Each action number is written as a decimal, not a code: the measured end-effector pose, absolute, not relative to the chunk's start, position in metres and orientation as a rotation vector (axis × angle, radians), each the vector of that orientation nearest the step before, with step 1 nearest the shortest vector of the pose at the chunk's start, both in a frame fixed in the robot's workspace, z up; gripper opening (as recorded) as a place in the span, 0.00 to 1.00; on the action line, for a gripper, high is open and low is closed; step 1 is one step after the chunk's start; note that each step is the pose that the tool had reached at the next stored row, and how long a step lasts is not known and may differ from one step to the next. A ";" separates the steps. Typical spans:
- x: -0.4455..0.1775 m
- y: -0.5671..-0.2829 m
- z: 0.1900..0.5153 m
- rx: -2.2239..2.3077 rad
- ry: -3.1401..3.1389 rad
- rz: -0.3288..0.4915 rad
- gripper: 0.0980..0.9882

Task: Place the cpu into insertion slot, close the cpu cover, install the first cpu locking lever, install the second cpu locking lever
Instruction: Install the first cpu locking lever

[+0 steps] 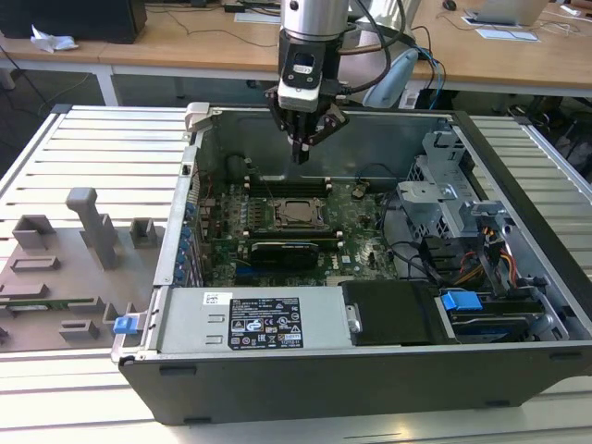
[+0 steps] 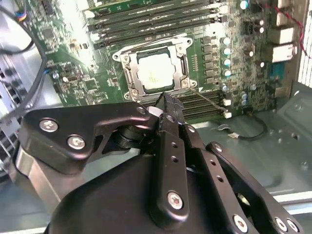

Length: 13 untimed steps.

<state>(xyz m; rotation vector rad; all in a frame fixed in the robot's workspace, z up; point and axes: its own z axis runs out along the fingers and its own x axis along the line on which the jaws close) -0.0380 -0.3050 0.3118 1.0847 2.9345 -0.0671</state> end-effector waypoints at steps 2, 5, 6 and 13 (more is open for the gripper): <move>-0.038 -0.305 0.312 0.987 2.967 -0.066 0.01; -0.038 -0.305 0.312 0.879 3.000 -0.066 0.01; -0.038 -0.305 0.312 0.853 3.007 -0.065 0.01; -0.038 -0.305 0.312 0.620 3.060 -0.063 0.01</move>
